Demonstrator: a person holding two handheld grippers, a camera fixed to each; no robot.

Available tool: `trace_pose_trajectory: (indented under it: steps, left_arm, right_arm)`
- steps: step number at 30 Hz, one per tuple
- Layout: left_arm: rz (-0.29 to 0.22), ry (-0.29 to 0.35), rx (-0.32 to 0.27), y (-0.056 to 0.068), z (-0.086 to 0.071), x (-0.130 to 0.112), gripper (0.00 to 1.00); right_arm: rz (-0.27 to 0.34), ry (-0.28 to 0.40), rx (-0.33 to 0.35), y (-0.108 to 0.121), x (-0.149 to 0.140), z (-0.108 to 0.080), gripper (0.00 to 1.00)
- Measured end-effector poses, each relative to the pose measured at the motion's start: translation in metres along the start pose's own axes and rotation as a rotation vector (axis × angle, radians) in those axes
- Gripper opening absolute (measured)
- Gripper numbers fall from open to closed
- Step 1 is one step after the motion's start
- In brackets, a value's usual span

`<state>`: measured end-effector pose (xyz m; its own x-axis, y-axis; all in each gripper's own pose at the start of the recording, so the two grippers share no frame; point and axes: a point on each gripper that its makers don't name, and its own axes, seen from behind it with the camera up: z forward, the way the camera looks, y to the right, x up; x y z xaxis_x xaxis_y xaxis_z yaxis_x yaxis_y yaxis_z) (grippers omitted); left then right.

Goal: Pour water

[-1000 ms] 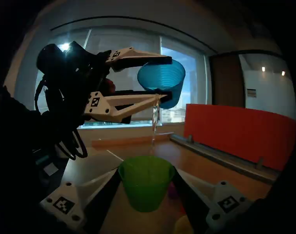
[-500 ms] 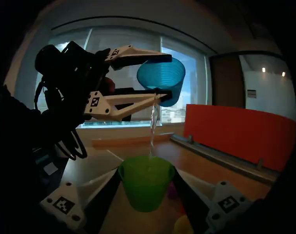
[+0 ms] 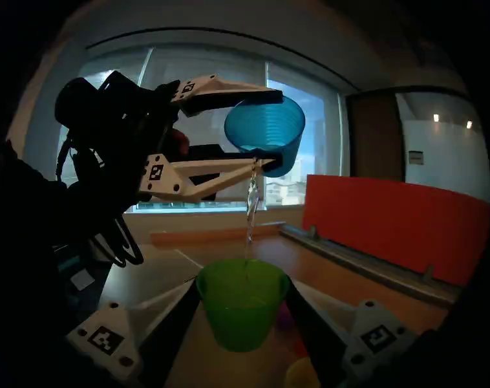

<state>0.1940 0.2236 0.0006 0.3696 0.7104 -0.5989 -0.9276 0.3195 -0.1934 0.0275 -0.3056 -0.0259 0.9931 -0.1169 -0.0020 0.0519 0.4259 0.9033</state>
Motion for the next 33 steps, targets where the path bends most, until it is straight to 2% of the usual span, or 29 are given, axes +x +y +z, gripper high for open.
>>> trace_pose_trajectory:
  steps: [5,11,20,33]
  left_arm:
    - [0.026,-0.001,-0.004,0.001,0.001,0.001,0.89]
    - [0.033,0.002,0.001,0.001,0.001,0.003,0.89]
    - [0.064,0.011,0.006,-0.005,0.0,0.008,0.89]
    - [0.108,0.019,0.01,-0.005,0.002,0.013,0.89]
  right_arm:
    - [-0.002,0.0,-0.001,0.0,0.001,0.0,0.91]
    - [-0.005,-0.001,-0.001,0.0,0.002,0.001,0.92]
    - [-0.005,-0.001,-0.003,0.001,0.002,0.001,0.92]
    - [-0.006,0.004,-0.003,0.002,0.003,0.0,0.92]
